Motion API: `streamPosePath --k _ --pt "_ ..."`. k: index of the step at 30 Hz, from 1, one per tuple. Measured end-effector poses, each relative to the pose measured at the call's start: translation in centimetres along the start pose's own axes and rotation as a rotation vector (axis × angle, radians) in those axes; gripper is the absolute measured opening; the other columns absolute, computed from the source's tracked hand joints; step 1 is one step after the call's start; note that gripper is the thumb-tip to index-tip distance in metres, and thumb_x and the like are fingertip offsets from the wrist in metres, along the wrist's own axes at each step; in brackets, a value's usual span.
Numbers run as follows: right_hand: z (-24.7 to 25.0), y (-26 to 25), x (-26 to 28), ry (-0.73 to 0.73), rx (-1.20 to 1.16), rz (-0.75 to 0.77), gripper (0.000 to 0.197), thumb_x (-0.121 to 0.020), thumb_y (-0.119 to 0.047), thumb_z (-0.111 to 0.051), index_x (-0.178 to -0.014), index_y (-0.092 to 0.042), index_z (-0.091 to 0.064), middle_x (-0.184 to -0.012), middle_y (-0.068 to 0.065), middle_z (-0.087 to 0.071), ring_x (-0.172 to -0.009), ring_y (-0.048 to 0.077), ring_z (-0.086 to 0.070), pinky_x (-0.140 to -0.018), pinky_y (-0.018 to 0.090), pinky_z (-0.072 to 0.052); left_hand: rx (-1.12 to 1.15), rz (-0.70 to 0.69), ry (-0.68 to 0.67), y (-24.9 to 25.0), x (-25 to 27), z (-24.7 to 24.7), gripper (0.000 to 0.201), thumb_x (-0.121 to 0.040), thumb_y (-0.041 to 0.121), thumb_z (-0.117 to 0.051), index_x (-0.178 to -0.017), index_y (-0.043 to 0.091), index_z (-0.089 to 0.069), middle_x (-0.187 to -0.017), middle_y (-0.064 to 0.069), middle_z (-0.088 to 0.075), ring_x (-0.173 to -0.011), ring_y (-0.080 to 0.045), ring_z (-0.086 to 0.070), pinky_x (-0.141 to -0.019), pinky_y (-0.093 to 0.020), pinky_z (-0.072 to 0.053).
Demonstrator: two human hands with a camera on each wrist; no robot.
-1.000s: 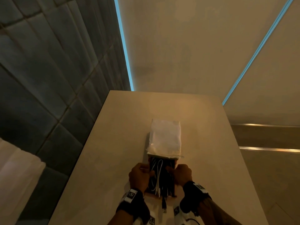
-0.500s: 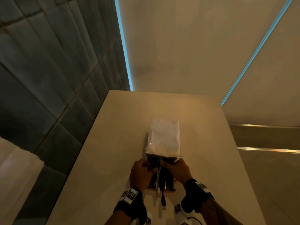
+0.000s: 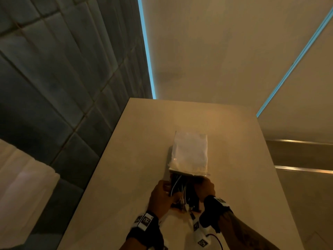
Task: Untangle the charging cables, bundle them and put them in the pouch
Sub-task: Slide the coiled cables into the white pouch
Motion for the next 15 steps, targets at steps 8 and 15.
streamPosePath --k 8,15 --pt "-0.1 3.9 2.3 -0.143 -0.425 0.006 0.049 -0.07 -0.039 -0.083 -0.088 -0.008 -0.049 -0.086 0.01 -0.061 -0.075 0.023 -0.062 -0.066 0.037 -0.055 -0.137 -0.104 0.116 -1.4 -0.3 -0.3 0.037 -0.07 0.02 -0.083 -0.067 0.026 -0.047 -0.079 -0.005 -0.058 -0.07 -0.023 -0.06 -0.064 -0.039 -0.054" --pt "0.4 3.8 2.2 -0.043 -0.179 0.028 0.037 -0.069 -0.023 -0.084 -0.076 -0.01 -0.05 -0.081 0.013 -0.066 -0.06 0.021 -0.062 -0.053 0.029 -0.051 -0.165 -0.125 0.176 -0.8 -0.3 -0.7 0.033 -0.075 0.017 -0.078 -0.067 0.022 -0.046 -0.079 -0.001 -0.054 -0.069 -0.019 -0.057 -0.062 -0.038 -0.052"
Point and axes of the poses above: each hand's wrist, its own x-axis away from the middle knuckle, its own z-axis out of the back of the hand, y = z × x, the point moved 7 cm from there along -x, towards the middle knuckle
